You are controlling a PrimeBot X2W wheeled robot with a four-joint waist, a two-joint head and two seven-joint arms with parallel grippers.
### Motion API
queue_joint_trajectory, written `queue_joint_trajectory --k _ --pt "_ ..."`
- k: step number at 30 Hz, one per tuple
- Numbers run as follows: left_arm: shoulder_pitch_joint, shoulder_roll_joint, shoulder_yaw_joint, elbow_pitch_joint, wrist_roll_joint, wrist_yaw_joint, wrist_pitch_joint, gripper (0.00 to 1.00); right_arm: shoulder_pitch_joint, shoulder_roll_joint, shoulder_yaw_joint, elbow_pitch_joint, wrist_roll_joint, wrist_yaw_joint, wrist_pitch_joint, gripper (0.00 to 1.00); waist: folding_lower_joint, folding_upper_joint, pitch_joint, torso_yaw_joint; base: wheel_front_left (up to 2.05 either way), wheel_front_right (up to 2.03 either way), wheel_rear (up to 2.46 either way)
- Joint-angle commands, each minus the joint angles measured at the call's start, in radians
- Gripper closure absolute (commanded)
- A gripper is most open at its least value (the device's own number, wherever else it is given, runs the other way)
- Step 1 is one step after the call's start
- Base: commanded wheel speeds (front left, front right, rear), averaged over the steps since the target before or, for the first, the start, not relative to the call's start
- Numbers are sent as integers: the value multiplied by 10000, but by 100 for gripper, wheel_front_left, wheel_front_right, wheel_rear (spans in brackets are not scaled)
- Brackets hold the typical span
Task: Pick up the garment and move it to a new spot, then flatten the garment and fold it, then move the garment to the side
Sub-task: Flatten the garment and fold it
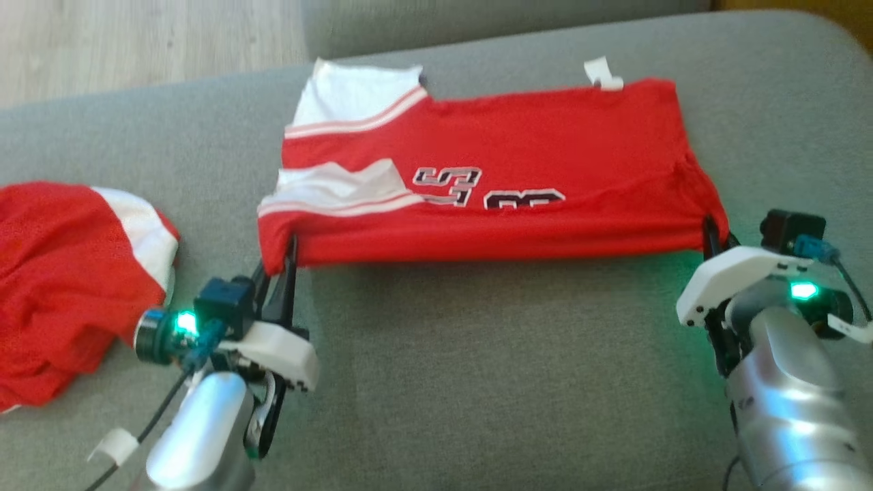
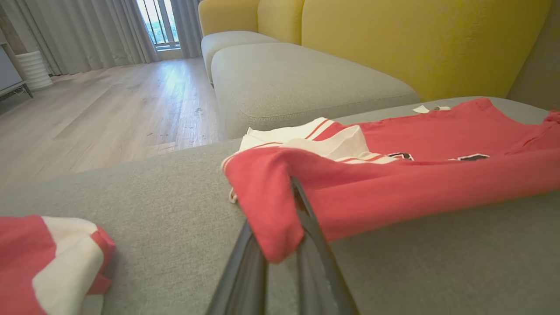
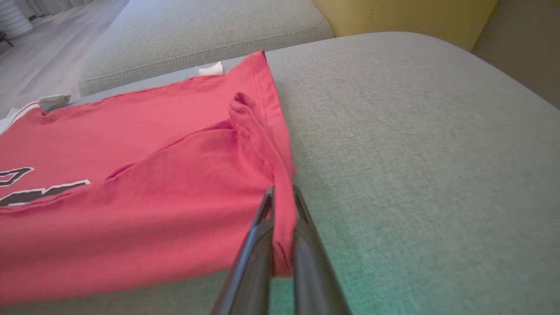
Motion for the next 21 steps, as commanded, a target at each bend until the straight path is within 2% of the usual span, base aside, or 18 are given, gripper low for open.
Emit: queue_joint_trajectory --k 1,7,12,15,19,20,21 --pt "-35 375 339 -318 -58 3 51 100 64 29 228 -505 -74 67 92 100 1 0 -314 -95 0 0 0" --pt "850 470 128 -842 -258 -50 498 100 973 -23 507 -1544 208 67 945 100 1 0 -811 -249 0 0 0" --pt "1766 554 -169 -1518 -572 -182 1425 100 2062 -142 937 -2635 827 67 2209 100 1 0 -1086 -334 0 0 0" --pt "2050 653 -305 -1902 -581 -164 1780 100 2536 -227 1080 -3250 1081 67 2610 100 1 0 -1144 -333 0 0 0" --pt "2549 795 -441 -2632 -605 47 2276 100 3643 -259 1178 -4905 1557 67 3483 100 1 0 -1223 -335 0 0 0" --pt "2618 791 -455 -2704 -616 105 2347 100 3827 -249 1162 -5222 1575 67 3596 77 1 0 -1228 -338 0 0 0" --pt "2670 789 -474 -2768 -606 162 2395 55 3990 -229 1100 -5528 1599 67 3662 0 1 0 -1233 -340 0 0 0"
